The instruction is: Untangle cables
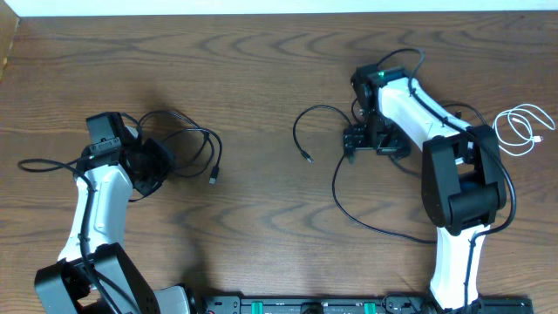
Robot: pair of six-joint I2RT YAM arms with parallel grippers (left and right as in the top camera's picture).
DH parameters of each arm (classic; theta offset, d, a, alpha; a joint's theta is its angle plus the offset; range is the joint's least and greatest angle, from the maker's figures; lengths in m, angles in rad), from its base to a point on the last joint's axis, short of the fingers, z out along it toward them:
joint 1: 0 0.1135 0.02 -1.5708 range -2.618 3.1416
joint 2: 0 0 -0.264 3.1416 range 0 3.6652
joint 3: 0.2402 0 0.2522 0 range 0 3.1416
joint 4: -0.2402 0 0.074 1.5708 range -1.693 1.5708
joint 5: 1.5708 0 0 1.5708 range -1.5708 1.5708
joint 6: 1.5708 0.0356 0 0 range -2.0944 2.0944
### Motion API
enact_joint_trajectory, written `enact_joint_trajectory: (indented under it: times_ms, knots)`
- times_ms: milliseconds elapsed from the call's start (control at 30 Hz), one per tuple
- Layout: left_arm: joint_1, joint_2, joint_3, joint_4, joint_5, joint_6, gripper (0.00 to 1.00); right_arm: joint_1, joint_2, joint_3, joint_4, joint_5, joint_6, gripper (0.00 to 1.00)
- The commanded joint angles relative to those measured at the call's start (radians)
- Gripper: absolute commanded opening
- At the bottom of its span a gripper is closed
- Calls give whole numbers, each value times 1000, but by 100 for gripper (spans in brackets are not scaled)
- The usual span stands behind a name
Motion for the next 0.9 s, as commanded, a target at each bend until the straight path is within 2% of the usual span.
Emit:
enact_joint_trajectory:
  times_ms: [0, 100, 167, 333, 700, 867]
  knots:
    - [-2, 3, -5, 1, 20, 18, 8, 1, -15, -13, 27, -244, -140, 89]
    - [-2, 3, -5, 1, 20, 18, 8, 2, -15, -13, 68, -364, -172, 73]
    - [-2, 3, -5, 1, 20, 18, 8, 4, -15, -14, 88, -389, -134, 68]
    - [-2, 3, -5, 1, 20, 18, 9, 29, -15, -16, 110, -321, -46, 68]
    - [-2, 3, -5, 1, 20, 18, 8, 167, -15, -18, 208, 100, 244, 65]
    - [-2, 3, -5, 1, 20, 18, 9, 218, -15, -18, 214, 195, 259, 63]
